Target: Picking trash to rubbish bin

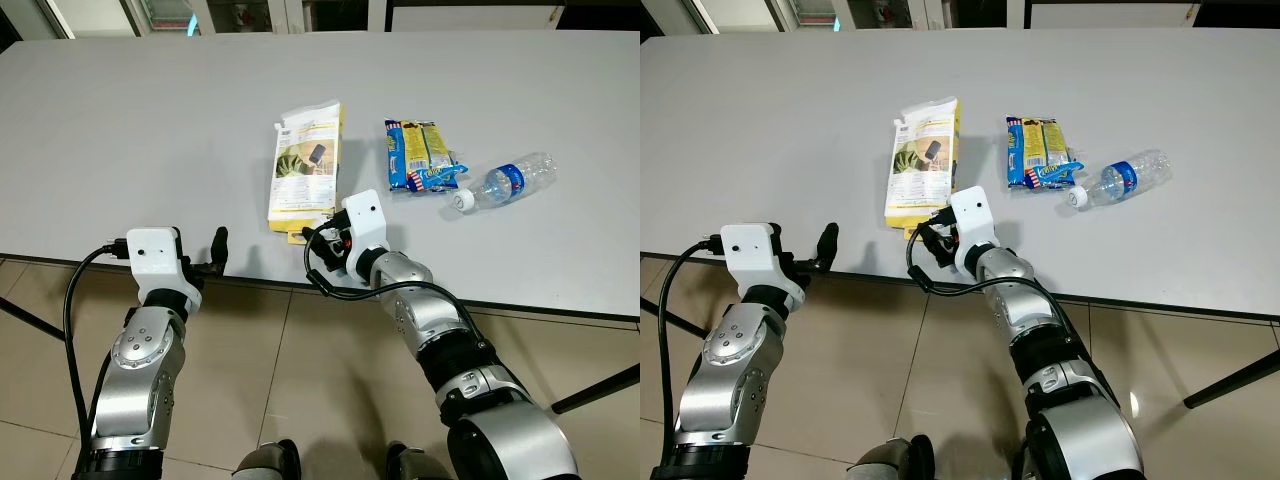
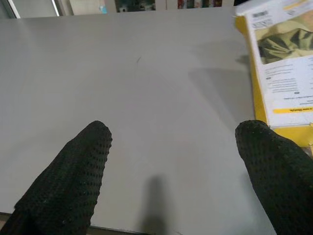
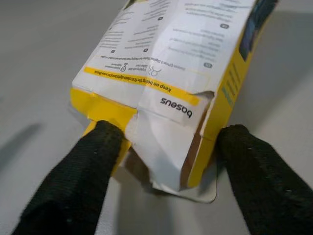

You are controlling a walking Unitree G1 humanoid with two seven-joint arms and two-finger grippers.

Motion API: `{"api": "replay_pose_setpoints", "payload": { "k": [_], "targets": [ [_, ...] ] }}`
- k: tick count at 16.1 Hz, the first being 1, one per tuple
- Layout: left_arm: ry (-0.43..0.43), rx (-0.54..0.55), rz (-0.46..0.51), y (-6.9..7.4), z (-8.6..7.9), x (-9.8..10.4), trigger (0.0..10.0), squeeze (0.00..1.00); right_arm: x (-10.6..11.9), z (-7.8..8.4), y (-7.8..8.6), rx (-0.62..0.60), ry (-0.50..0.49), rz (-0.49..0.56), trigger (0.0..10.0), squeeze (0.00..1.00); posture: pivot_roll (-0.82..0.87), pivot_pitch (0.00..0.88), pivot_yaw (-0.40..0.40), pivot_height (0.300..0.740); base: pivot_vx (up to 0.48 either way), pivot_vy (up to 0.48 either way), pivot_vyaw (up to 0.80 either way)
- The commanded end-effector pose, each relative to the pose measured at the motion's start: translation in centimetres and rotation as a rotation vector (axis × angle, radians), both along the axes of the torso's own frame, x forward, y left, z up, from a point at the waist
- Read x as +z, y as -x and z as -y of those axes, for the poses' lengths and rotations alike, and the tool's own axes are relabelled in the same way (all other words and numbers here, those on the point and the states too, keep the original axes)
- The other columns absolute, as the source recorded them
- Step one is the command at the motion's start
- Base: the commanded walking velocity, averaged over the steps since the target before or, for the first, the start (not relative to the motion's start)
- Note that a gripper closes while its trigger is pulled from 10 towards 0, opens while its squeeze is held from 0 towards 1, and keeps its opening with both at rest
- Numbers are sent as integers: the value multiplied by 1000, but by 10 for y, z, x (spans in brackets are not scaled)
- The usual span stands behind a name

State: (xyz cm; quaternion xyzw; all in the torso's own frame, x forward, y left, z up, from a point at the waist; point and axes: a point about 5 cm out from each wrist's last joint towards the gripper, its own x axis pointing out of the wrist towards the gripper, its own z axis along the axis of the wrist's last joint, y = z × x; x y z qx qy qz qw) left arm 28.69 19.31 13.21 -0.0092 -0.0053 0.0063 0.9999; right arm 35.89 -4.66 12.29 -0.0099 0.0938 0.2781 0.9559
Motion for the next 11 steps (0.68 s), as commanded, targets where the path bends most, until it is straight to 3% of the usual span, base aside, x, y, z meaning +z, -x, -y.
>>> {"api": "replay_pose_setpoints", "payload": {
  "k": [1, 11],
  "targets": [
    [-15, 23, -10, 3, -5, -1, 10000, 0, -9, -3, 4, 14, -4, -37, 0, 0, 5, 160, 126, 740, 0, 0, 0],
    [-19, 27, -7, 2, -4, -1, 10000, 0, -10, -1, 4, 6, 4, -30, 0, 0, 3, 157, 126, 740, 0, 0, 0]
  ]
}}
